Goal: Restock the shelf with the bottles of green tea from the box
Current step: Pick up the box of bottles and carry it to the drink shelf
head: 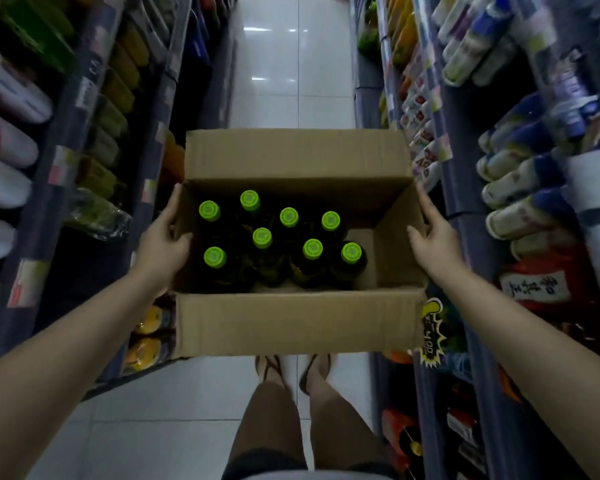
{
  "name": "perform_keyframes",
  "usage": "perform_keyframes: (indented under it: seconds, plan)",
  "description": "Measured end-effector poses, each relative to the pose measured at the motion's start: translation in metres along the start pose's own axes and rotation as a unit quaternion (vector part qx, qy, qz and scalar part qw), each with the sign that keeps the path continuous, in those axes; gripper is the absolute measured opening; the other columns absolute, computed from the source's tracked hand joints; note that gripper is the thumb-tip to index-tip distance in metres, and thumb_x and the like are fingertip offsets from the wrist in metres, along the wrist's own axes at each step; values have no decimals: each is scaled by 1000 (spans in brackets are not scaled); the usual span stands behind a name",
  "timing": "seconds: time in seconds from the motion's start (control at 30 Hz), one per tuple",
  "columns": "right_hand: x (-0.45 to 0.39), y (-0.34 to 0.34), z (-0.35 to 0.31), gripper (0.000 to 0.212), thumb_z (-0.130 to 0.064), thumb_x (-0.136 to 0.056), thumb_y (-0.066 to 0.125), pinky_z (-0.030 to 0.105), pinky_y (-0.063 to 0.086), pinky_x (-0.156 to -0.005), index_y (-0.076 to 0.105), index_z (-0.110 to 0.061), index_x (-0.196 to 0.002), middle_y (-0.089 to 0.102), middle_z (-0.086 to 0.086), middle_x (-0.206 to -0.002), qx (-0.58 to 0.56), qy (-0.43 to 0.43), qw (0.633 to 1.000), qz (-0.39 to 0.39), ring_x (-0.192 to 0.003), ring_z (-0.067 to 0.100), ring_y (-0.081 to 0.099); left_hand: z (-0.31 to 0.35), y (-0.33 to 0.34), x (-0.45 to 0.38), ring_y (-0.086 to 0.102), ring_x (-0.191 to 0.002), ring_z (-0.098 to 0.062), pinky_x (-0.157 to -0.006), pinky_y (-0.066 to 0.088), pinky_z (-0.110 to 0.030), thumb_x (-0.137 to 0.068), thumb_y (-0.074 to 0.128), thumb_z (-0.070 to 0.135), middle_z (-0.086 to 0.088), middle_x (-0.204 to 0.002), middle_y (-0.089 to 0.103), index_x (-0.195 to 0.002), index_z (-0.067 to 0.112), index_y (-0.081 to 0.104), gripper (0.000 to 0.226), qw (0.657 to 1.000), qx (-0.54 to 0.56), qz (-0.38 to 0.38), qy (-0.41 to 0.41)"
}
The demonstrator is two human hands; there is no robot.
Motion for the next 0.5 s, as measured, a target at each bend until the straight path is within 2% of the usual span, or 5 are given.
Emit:
perform_keyframes:
  seconds: [0.07,0.17,0.27,0.4,0.5]
  plan:
    - [-23,21,22,74,-5,-93,51,38,45,-103,24,-55,-140,46,-10,-140,5,11,1000,-13,-123,13,51,-25,21,-23,53,-118,-12,-92,41,-23,-91,54,5,13,-126,51,-140,58,24,78,1000,-2,-6,-22]
    - [-59,58,66,77,-5,-92,51,40,42,-106,21,-57,-140,43,-2,-147,21,35,999,-23,-132,20,44,-60,58,-63,52,-119,-14,-100,42,-31,-92,51,1,9,-128,52,-141,55,24,78,999,-7,-26,-43]
    - [-86,97,113,71,-1,-92,50,16,39,-90,25,-40,-146,47,-15,-132,27,48,998,-9,-118,9,48,-101,100,-101,52,-121,-15,-106,40,-37,-90,49,-5,9,-129,51,-138,57,27,81,998,-7,-35,-51]
    - [-119,152,196,71,0,-91,52,25,41,-93,26,-37,-146,56,2,-131,37,72,997,2,-118,17,53,-175,155,-155,56,-120,-17,-105,44,-44,-85,55,-2,12,-124,54,-124,74,26,90,997,-39,-43,-48]
    - [-145,190,249,70,-2,-91,51,27,37,-97,25,-36,-147,53,5,-136,41,85,996,2,-123,21,50,-223,196,-179,57,-117,-19,-103,44,-40,-86,54,1,10,-120,56,-133,66,25,86,996,-57,-48,-56]
Point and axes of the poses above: each hand's wrist, its own x-axis away from the middle knuckle, its own y-axis out of the palm, z = x × y, the point moved 9 cm from there along -x, towards the middle knuckle
